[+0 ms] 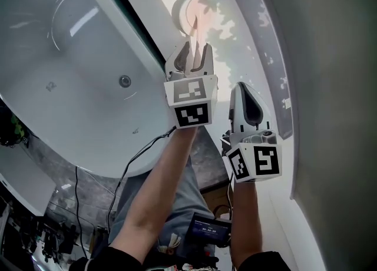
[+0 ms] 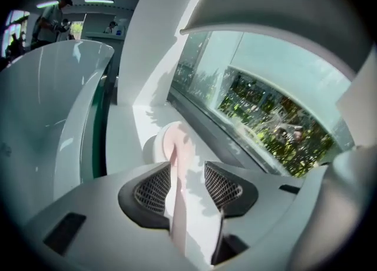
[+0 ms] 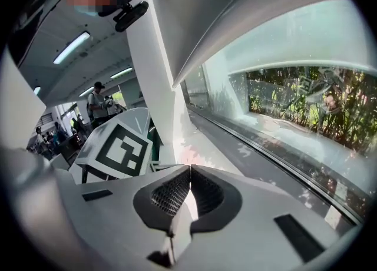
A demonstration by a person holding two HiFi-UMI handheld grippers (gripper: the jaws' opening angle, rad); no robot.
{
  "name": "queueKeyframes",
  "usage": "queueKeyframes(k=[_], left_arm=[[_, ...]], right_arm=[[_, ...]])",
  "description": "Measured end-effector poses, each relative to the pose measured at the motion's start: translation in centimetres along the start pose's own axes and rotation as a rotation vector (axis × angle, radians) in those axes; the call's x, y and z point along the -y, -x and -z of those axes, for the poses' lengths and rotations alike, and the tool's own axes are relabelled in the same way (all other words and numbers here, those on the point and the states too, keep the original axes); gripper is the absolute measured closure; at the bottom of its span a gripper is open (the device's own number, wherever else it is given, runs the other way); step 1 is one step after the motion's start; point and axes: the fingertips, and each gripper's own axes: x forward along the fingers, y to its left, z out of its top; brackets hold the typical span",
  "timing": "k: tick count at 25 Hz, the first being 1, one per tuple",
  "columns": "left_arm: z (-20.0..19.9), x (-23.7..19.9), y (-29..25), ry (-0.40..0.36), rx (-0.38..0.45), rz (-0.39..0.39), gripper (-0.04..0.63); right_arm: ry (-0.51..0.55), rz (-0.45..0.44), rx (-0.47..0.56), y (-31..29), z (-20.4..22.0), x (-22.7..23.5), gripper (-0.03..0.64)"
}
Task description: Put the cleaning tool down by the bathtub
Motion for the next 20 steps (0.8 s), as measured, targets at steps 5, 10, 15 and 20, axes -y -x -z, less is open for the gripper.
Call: queueKeyframes(k=[5,10,15,20], left_arm=[[-0.6,0.3,0.8,0.003,-0.013,0.053,0.546],[-0.4,-0.7,1.0,-0.006,-0.057,0.042,0.577],[-1.2,-0.5,3.0,-0.027,-0.029,0.092,0.575],[-2.6,-0.7,5.4,-0.043,0.002,0.128,0.575]], right_arm=[[0.049,0.001,-0.043,0.3,0.7,-0.8,0.591],[0.061,-0.007,-0.044,0.6,1.2,-1.6,0.591],[0.093,-0.025,-0.052,0.9,1.2,-3.2,0.591],[0.130,-0.039,-0.037,1.8,0.4,-5.0,0.591]])
